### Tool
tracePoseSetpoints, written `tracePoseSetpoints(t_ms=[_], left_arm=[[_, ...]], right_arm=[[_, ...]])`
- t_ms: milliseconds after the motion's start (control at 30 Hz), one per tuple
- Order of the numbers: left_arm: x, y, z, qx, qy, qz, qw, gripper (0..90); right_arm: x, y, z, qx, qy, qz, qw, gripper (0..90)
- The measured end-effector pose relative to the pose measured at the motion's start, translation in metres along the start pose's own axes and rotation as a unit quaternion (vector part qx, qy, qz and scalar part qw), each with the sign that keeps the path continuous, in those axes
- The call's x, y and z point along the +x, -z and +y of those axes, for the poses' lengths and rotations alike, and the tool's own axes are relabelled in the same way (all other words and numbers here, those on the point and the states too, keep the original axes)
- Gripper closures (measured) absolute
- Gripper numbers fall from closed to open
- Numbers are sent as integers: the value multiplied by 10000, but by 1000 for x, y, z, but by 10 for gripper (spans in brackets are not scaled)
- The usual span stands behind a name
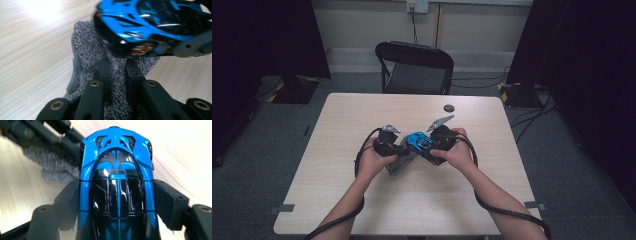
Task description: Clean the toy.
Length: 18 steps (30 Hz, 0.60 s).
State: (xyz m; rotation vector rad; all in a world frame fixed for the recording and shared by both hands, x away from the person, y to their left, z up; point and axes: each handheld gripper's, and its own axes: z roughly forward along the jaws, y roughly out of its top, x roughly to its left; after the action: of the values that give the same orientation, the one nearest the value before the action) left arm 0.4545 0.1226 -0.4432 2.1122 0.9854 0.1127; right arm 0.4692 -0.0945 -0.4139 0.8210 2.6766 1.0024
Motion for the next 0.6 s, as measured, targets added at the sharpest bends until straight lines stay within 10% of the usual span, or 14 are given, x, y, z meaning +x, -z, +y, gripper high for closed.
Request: tracePoseSetpoints(t_ms=[600], left_arm=[[-31,-25,-3,134,-225,-415,9988,785]], right_arm=[[-9,-17,8,54,-360,-73,9993,282]])
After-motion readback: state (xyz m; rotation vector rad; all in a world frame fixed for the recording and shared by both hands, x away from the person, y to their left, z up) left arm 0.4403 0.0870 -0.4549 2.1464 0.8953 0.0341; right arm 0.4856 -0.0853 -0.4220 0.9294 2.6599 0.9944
